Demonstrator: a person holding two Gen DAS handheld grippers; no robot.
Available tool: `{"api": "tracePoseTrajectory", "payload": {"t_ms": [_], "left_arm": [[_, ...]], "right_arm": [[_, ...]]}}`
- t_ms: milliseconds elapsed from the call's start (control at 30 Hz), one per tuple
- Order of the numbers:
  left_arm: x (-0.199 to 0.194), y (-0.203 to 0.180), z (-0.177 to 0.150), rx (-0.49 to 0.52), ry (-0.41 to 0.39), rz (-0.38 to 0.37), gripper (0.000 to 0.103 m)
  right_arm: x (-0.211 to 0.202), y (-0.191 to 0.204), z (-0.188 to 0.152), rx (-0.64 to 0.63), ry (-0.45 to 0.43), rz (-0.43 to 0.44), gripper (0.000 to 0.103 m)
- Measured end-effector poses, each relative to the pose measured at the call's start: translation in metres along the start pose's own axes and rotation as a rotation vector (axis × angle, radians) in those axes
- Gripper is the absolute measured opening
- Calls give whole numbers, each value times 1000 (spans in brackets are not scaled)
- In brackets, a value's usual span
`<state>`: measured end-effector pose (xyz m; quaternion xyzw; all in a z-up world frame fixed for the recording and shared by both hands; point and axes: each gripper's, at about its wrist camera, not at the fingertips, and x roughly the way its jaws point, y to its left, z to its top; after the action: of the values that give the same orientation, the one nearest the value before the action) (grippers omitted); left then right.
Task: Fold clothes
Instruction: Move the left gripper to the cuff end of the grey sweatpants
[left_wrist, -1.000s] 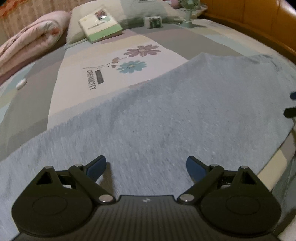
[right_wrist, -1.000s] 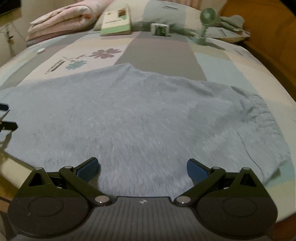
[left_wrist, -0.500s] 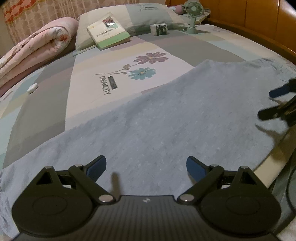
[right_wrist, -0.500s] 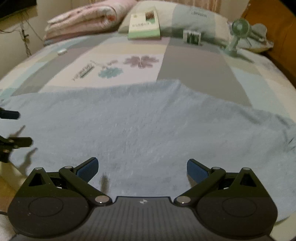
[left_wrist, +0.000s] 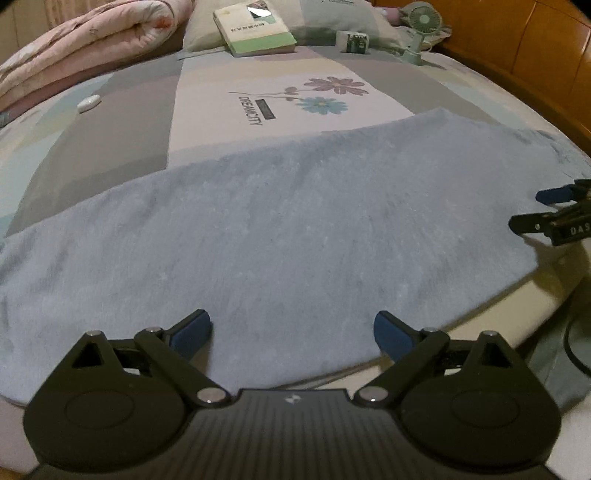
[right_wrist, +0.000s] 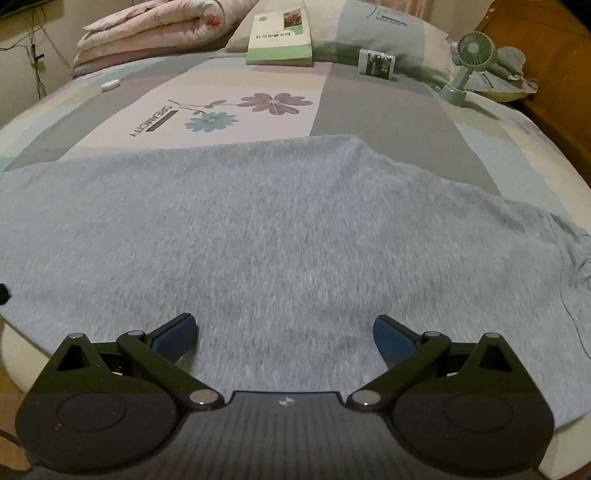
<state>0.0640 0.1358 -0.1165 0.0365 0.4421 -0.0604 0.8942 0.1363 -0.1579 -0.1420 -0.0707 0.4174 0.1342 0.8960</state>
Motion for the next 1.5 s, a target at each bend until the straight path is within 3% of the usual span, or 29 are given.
{"api": "tracePoseTrajectory", "payload": {"t_ms": [100, 200, 267, 400, 500, 533, 600, 667, 767, 933, 1100, 1200, 1433, 1500], "left_arm": [[-12, 22, 10, 8, -62, 94, 95], [-18, 63, 22, -55, -117, 155, 95], [-15, 98, 24, -155, -118, 147, 95], [8, 171, 13, -423, -46, 24, 95], [7, 201, -3, -530, -75, -13, 92], [3, 207, -6, -554, -91, -18, 92], [-1, 214, -9, -590, -93, 54, 92], [-2, 214, -8, -594, -79, 107, 92], [-11, 194, -3, -542, -66, 101, 92], [-11, 160, -6, -458, -65, -14, 94], [-9, 160, -23, -455, 47, 72, 94], [-19, 161, -23, -443, 62, 112, 94], [-17, 159, 22, -367, -80, 86, 95], [-7, 172, 32, -397, -103, 97, 95]], "right_arm": [[-1, 0, -1, 0, -4, -1, 103], [0, 0, -1, -1, -5, -1, 103], [0, 1, -1, 0, -7, -2, 103], [0, 0, -2, 0, -13, 0, 103], [0, 0, -3, -2, -17, 3, 103], [-1, -1, -3, -2, -19, 5, 103], [0, -1, -3, -2, -22, 6, 103], [0, -1, -4, -2, -24, 5, 103], [-1, -1, -4, -2, -24, 6, 103], [-1, 0, -4, 0, -27, 4, 103], [-2, -1, -5, -1, -32, 7, 103], [-1, -1, -5, 2, -37, 8, 103], [-5, -1, 1, 18, -9, 12, 103], [-11, -4, 5, 55, -6, 34, 103]]}}
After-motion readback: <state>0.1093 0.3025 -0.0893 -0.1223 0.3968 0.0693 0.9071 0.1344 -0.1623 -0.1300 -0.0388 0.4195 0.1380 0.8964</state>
